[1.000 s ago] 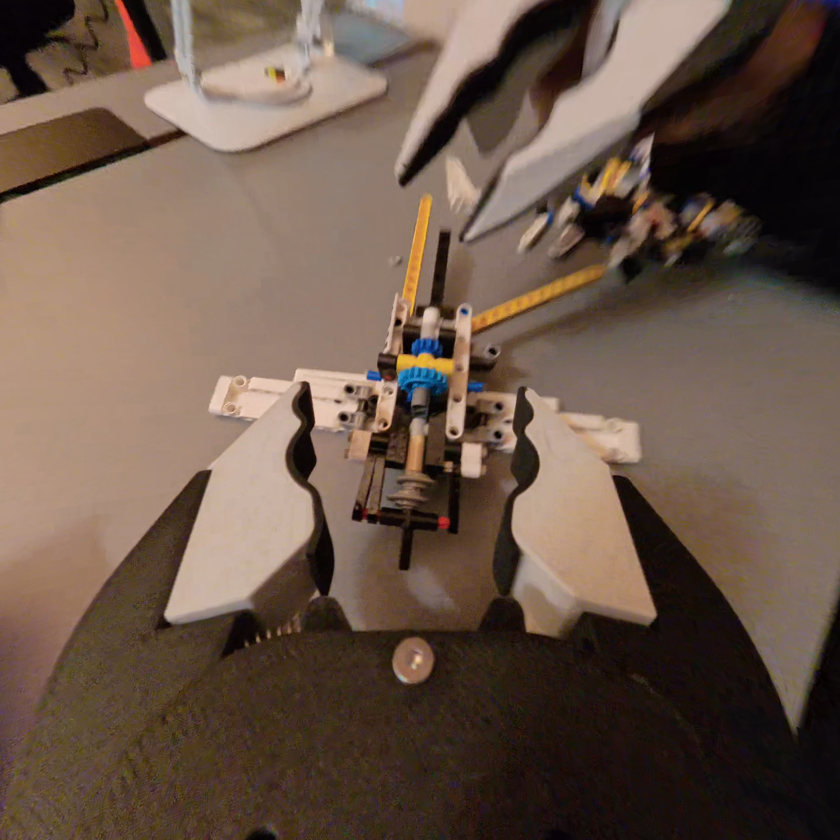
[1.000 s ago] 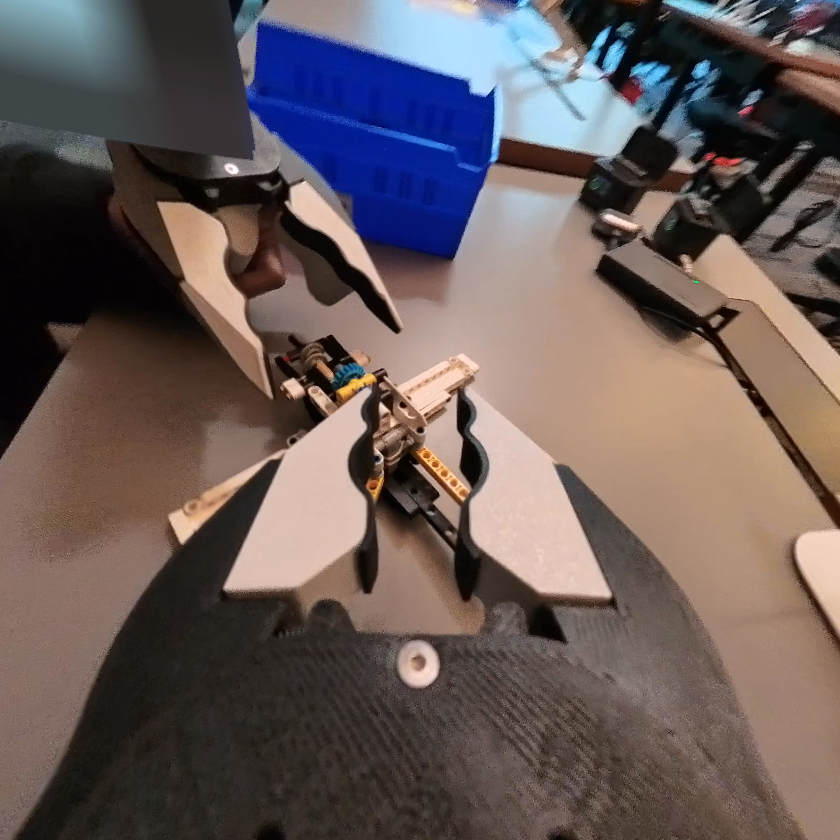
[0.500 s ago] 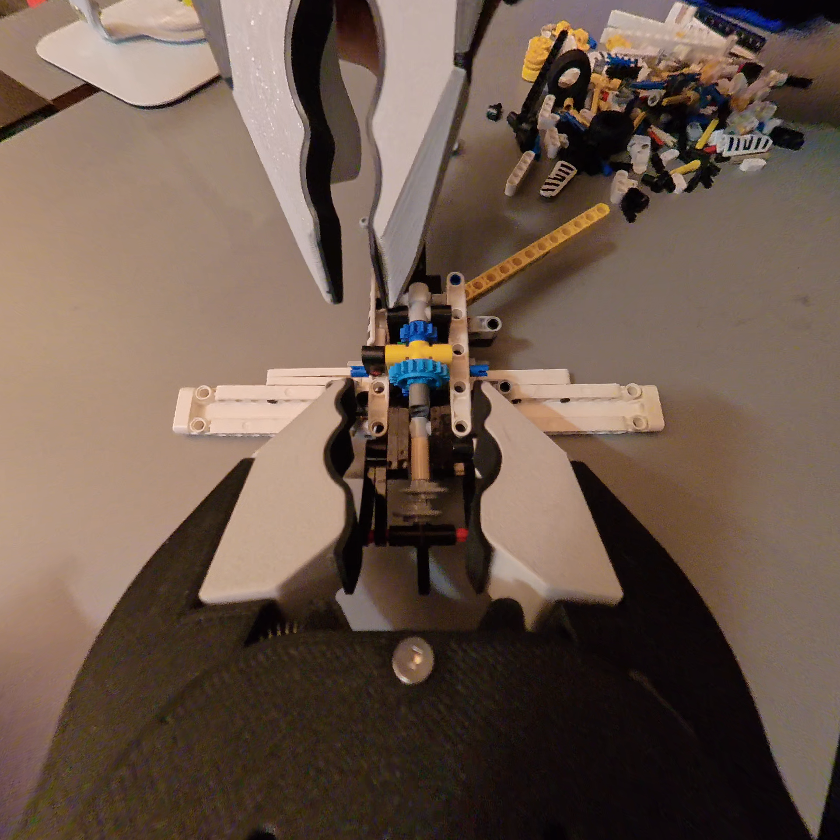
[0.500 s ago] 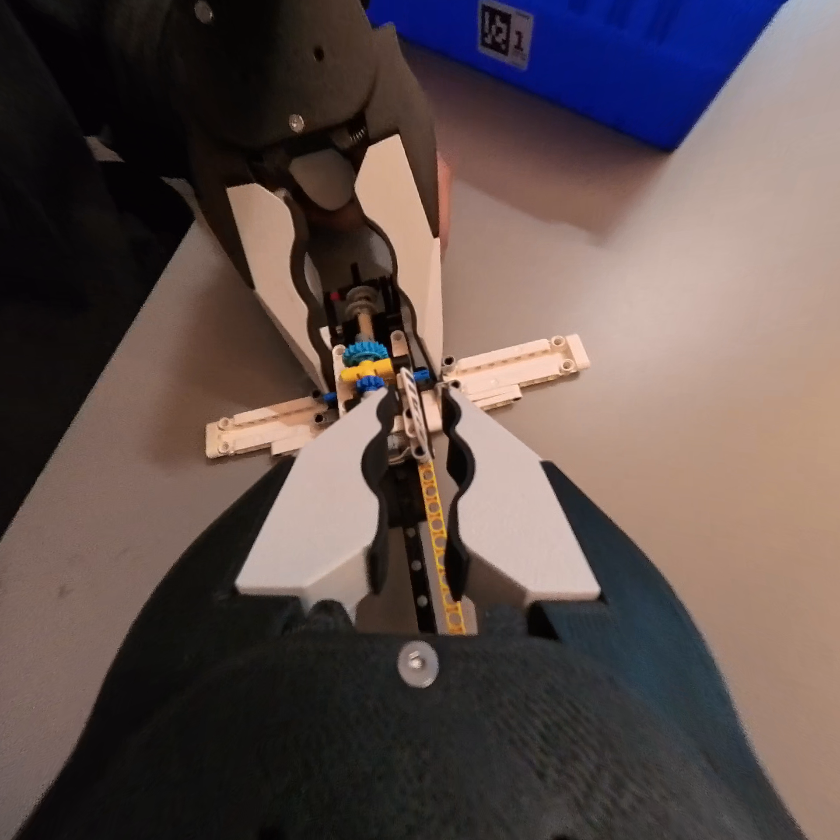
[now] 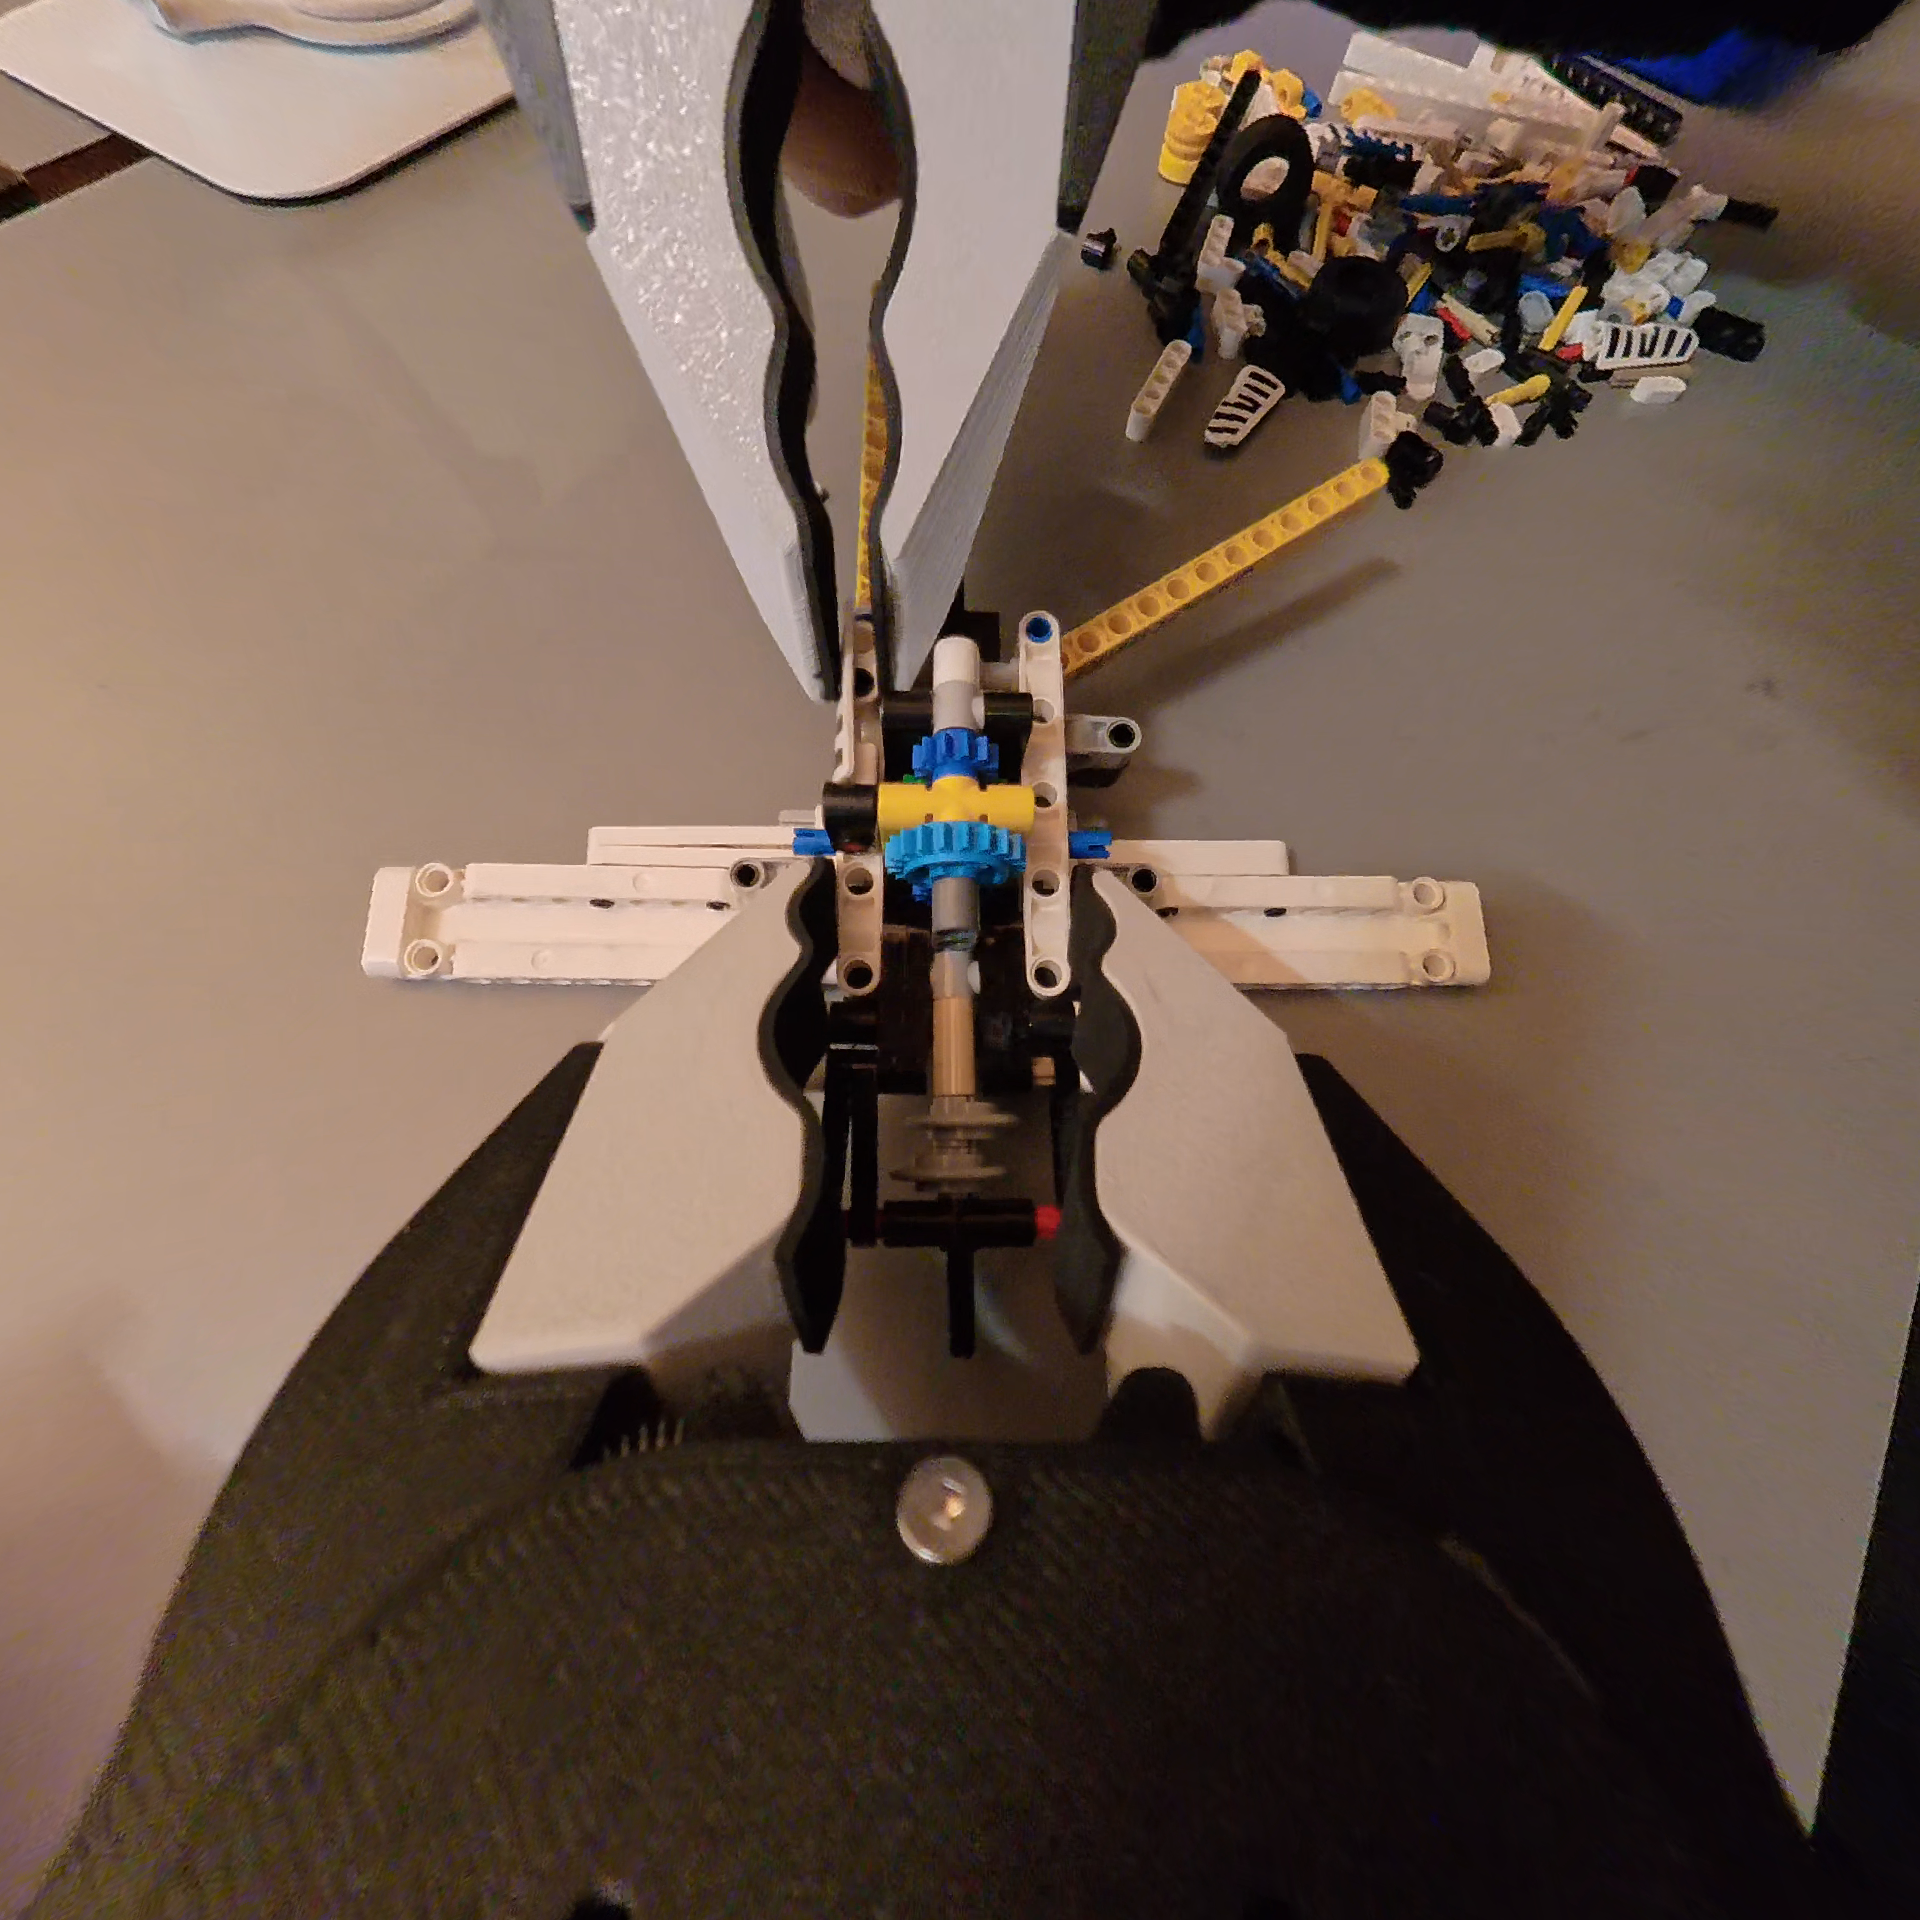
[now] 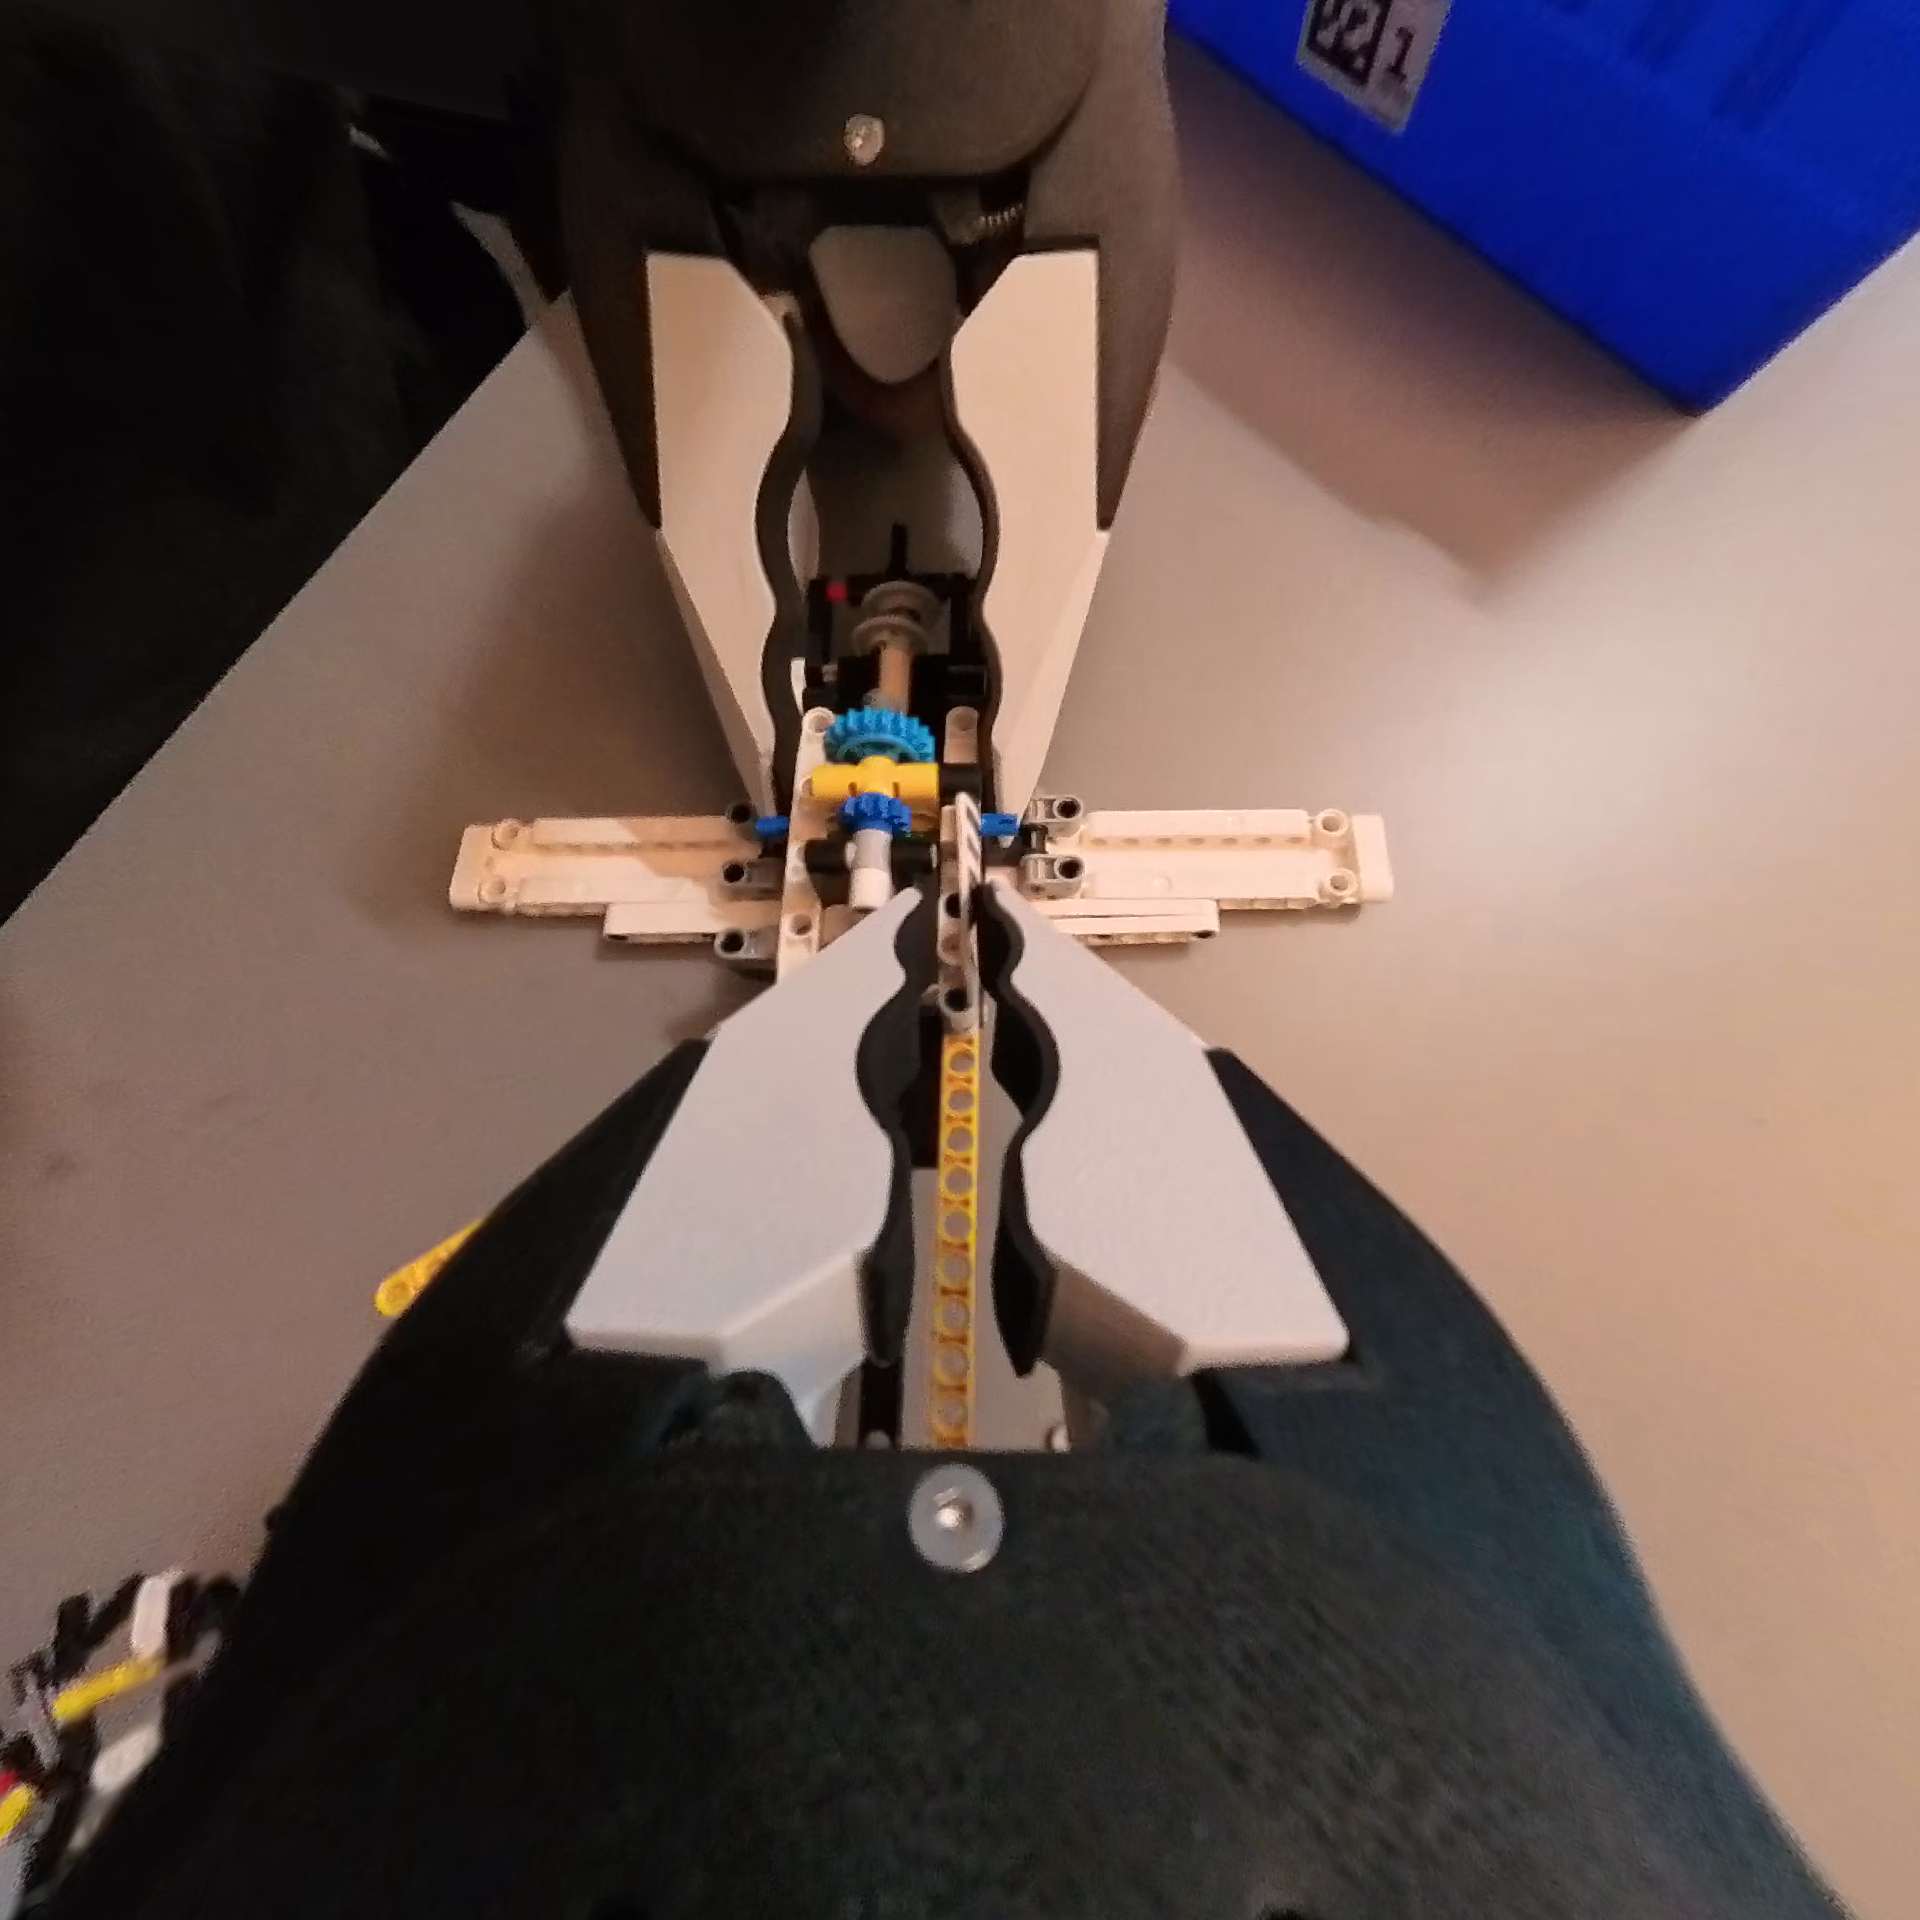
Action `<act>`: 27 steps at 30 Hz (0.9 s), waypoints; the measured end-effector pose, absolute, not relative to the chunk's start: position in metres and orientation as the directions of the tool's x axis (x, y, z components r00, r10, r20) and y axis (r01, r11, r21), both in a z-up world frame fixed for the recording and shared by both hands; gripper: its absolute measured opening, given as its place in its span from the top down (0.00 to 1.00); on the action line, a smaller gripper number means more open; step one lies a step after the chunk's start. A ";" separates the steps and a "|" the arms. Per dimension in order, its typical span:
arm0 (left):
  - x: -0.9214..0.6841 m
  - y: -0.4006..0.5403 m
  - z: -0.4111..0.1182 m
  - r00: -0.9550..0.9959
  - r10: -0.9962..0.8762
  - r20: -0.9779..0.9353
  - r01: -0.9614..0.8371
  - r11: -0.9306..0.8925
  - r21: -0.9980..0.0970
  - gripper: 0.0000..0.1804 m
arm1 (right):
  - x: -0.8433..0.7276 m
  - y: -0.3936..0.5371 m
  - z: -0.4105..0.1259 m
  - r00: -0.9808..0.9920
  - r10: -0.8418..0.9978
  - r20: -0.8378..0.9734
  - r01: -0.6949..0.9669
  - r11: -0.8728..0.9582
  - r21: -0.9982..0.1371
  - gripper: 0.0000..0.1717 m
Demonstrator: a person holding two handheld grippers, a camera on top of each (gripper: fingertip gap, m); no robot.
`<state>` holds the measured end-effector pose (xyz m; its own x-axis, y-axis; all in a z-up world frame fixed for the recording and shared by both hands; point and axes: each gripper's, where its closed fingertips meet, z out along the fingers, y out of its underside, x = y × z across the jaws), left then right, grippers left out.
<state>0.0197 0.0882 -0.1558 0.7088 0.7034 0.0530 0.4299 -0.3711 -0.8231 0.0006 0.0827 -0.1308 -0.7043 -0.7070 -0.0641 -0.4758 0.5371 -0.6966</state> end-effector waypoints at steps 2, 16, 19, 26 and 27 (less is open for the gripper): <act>0.020 0.088 -0.155 0.701 0.711 0.056 0.433 -0.362 -0.825 0.75 | 0.001 0.081 -0.129 -0.743 -0.665 -0.072 -0.405 0.532 -0.744 0.97; 0.030 0.111 -0.158 0.746 0.660 0.083 0.431 -0.384 -0.817 0.74 | 0.006 0.110 -0.131 -0.739 -0.630 -0.238 -0.268 0.599 -0.754 0.98; 0.030 0.112 -0.158 0.748 0.659 0.085 0.431 -0.384 -0.817 0.74 | 0.005 0.113 -0.129 -0.736 -0.614 -0.283 -0.206 0.603 -0.771 0.98; 0.035 0.100 -0.157 0.730 0.676 0.098 0.448 -0.366 -0.816 0.75 | -0.078 0.136 -0.082 -0.894 -0.391 -0.219 -0.009 0.504 -0.863 1.00; 0.034 0.101 -0.157 0.731 0.675 0.102 0.450 -0.363 -0.816 0.75 | -0.079 0.138 -0.075 -0.910 -0.375 -0.175 -0.032 0.484 -0.874 1.00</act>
<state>0.0342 0.1011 -0.1571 0.7307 0.6750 0.1023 0.4495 -0.3628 -0.8162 -0.0790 0.1378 -0.0753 -0.9102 -0.3754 -0.1747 -0.0319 0.4842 -0.8744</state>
